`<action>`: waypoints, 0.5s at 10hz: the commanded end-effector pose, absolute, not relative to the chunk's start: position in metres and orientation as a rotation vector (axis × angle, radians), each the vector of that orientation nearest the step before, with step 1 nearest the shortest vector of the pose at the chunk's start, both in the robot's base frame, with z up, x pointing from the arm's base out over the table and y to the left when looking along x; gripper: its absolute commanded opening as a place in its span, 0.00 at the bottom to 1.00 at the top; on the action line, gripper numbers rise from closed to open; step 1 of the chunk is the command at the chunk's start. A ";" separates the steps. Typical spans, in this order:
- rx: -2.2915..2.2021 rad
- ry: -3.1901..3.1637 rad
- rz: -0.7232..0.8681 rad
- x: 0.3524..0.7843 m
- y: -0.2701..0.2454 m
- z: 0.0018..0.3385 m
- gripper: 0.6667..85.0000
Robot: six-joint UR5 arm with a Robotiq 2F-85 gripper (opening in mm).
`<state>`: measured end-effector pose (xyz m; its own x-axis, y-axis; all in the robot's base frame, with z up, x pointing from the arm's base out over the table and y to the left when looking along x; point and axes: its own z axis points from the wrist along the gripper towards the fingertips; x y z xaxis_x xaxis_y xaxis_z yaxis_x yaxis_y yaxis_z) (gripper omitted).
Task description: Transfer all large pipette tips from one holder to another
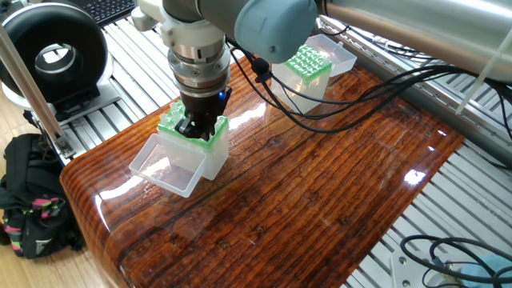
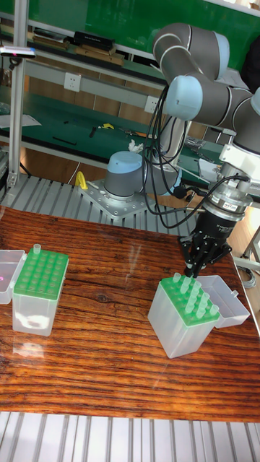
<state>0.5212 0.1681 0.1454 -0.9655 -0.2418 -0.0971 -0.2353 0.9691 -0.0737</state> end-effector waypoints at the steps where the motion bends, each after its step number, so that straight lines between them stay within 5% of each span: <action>1: -0.347 3.029 -0.092 0.518 0.170 0.150 0.01; 5: -0.331 3.058 -0.119 0.516 0.174 0.163 0.00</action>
<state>0.5178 0.1690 0.1559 -0.9714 -0.2277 -0.0671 -0.2214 0.9710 -0.0901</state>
